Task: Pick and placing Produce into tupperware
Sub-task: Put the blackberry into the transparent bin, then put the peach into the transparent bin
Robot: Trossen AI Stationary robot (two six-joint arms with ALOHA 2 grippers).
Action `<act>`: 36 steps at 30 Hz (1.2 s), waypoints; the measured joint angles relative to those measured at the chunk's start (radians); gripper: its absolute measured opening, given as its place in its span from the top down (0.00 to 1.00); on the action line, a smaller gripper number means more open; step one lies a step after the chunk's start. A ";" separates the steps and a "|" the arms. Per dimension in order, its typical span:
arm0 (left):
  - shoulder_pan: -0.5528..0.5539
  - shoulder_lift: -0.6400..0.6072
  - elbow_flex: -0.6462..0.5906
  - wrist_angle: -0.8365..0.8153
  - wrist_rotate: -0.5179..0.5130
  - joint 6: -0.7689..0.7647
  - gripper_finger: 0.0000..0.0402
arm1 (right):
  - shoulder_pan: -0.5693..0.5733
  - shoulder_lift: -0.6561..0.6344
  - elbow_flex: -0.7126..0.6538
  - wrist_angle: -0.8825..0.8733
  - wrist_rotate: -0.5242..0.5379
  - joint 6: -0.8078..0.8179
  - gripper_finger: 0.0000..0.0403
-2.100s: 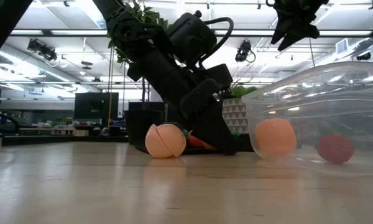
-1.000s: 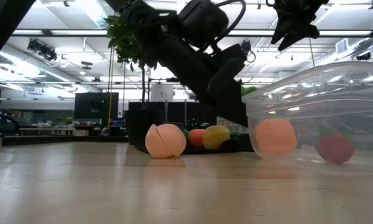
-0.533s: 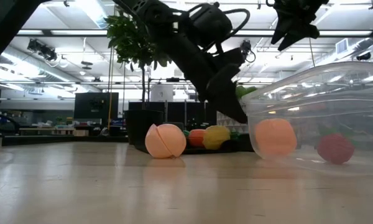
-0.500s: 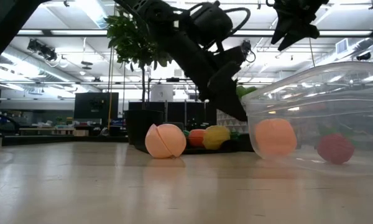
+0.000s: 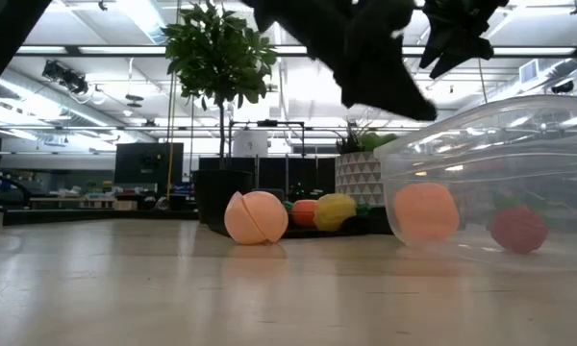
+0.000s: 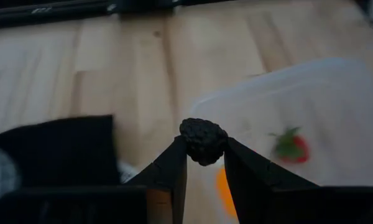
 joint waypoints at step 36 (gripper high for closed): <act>-0.043 0.073 0.002 0.075 -0.040 -0.075 0.61 | 0.000 0.000 0.000 0.000 0.000 0.000 0.52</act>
